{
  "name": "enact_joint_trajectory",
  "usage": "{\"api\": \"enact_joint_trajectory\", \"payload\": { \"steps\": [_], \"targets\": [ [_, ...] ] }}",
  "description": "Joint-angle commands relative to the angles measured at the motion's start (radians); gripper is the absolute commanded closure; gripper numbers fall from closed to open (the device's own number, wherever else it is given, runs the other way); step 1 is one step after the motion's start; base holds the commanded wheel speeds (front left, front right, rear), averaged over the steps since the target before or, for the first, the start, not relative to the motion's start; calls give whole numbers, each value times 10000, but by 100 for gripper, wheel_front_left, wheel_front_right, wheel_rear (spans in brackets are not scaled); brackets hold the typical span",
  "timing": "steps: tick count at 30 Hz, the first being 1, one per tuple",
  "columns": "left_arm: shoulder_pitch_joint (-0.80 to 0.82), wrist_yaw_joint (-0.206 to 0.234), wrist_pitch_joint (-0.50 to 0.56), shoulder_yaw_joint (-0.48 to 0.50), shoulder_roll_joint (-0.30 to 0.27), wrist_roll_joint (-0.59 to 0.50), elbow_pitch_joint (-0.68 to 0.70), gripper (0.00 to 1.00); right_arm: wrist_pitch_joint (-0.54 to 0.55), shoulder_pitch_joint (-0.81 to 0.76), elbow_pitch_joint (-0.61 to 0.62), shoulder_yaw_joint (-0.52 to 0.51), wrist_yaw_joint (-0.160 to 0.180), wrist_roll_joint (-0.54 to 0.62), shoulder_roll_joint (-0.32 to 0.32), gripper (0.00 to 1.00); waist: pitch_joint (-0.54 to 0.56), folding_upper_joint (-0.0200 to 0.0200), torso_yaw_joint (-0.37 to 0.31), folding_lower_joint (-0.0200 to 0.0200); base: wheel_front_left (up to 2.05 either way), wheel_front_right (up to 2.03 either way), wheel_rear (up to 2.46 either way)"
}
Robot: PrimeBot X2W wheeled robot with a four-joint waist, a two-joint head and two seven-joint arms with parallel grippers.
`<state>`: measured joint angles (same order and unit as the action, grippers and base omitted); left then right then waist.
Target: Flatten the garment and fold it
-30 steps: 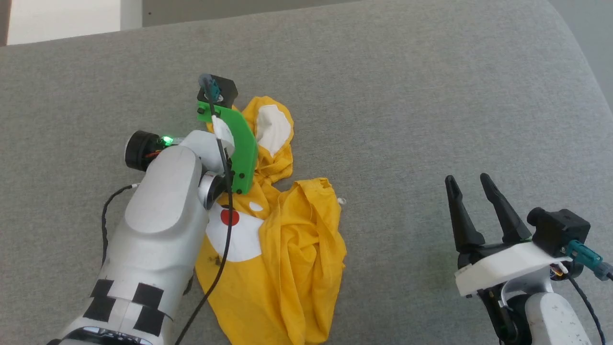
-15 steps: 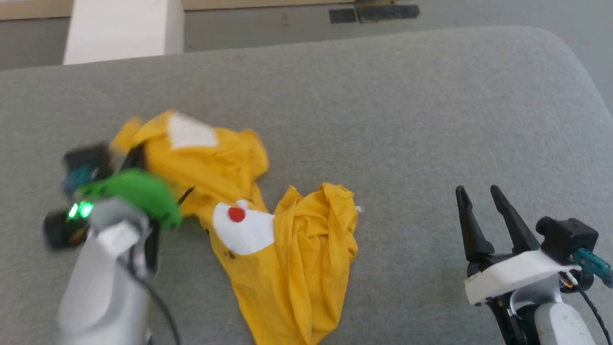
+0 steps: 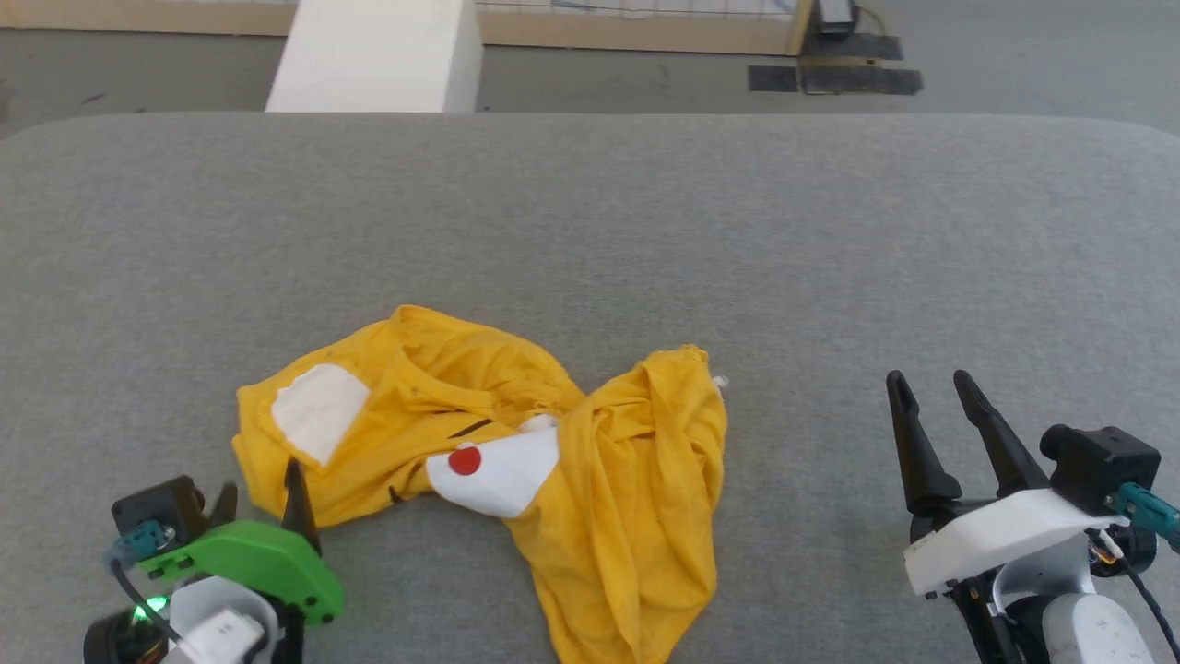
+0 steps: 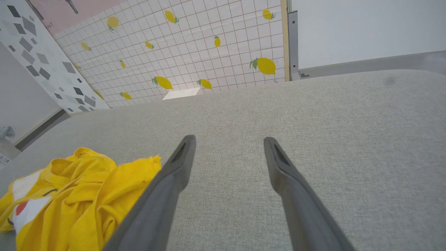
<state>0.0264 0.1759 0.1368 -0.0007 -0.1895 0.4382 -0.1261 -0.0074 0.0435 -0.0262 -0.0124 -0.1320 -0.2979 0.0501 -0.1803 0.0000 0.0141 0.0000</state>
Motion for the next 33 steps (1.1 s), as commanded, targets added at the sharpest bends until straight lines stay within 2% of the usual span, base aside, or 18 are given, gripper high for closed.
{"api": "enact_joint_trajectory", "payload": {
  "steps": [1,5,9,15,17,21,22,23,24,28,33],
  "targets": [
    [83,-81,-531,-94,73,-293,182,0,49,-15,56,-22,13,90,1,0,-2,0,281,0,0,0,0],
    [548,-699,-1406,-1032,284,-790,550,0,149,10,105,4,13,92,1,0,-16,0,402,0,0,0,0],
    [1436,-1359,-983,-2309,618,-1110,547,0,186,65,110,98,13,36,1,0,14,0,328,0,0,0,0],
    [2778,-2035,933,-3766,1024,-1046,-140,0,146,62,14,124,13,-52,1,0,57,0,-36,0,0,0,0],
    [3110,-2062,1826,-4043,1091,-951,-521,0,125,62,-1,133,13,-61,1,0,53,0,-189,0,0,0,0],
    [3592,-1788,3719,-4419,942,-1200,-1255,0,67,61,-66,198,13,-146,1,0,59,0,-512,0,0,0,0],
    [3626,-1859,4095,-4510,922,-1149,-1315,0,51,58,-79,208,13,-162,1,0,62,0,-570,0,0,0,0],
    [3644,-1981,4363,-4578,923,-1039,-1294,35,32,52,-93,204,13,-181,1,0,66,0,-613,0,0,0,0],
    [3628,-2168,4576,-4633,946,-824,-1188,100,8,38,-110,202,13,-196,1,0,78,0,-657,0,0,0,0],
    [3333,-2829,4781,-5039,978,137,-362,100,-66,-24,-190,143,13,-207,1,0,160,0,-706,0,0,0,0],
    [2368,-3048,5520,-6174,436,1663,1134,100,-72,-132,-213,21,13,-191,1,0,345,0,-537,0,0,0,0]
  ]
}}
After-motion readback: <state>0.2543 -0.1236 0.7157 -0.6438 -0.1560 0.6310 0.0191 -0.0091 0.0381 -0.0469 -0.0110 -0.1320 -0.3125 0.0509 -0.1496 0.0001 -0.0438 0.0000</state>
